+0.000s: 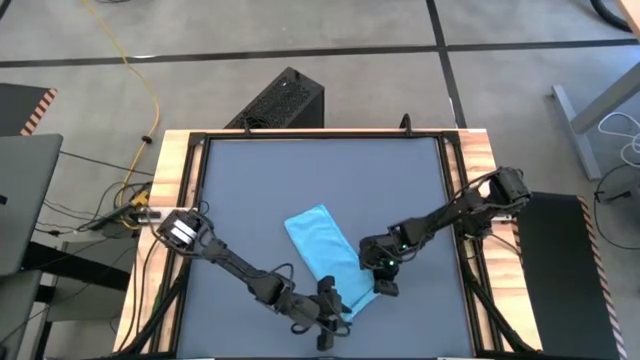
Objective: Roll towel into tight, uniform cylinder
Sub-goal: Roll the blue microfiber cloth
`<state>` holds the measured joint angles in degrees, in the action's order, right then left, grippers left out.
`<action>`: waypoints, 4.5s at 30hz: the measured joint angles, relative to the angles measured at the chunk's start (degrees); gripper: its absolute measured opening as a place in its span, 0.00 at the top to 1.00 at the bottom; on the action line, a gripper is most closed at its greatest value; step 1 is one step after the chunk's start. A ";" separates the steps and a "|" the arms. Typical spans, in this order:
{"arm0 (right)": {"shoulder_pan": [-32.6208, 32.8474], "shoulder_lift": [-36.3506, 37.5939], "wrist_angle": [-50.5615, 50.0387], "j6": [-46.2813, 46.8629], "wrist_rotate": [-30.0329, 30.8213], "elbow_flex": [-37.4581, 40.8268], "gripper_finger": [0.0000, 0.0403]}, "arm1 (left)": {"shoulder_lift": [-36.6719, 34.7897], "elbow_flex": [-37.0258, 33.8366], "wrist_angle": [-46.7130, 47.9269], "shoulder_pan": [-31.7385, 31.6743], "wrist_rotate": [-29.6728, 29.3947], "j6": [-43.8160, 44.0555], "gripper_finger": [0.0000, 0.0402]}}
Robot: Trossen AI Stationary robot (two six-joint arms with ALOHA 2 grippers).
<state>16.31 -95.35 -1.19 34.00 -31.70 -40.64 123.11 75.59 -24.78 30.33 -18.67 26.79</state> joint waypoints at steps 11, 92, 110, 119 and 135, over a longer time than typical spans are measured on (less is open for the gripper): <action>-1.22 0.02 -3.15 1.11 -1.33 -0.07 0.96 | 5.47 6.70 2.38 -2.02 -1.76 -3.45 0.70; 20.25 13.13 -2.96 -42.01 28.87 3.31 0.51 | 8.00 7.13 8.71 -3.02 14.03 7.54 1.00; 20.25 2.38 8.22 -36.84 30.77 4.30 0.79 | 7.97 5.66 6.21 -3.17 14.81 7.10 1.00; 12.86 2.40 6.33 -24.84 11.51 4.86 0.92 | 7.71 0.59 -6.37 -3.82 20.48 12.47 1.00; 5.74 2.27 2.98 -8.73 4.54 4.94 0.92 | 7.75 0.11 -3.85 -3.35 22.27 18.63 1.00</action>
<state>22.04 -93.08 1.79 25.27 -27.16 -35.70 130.86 75.70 -28.63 26.98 3.60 45.41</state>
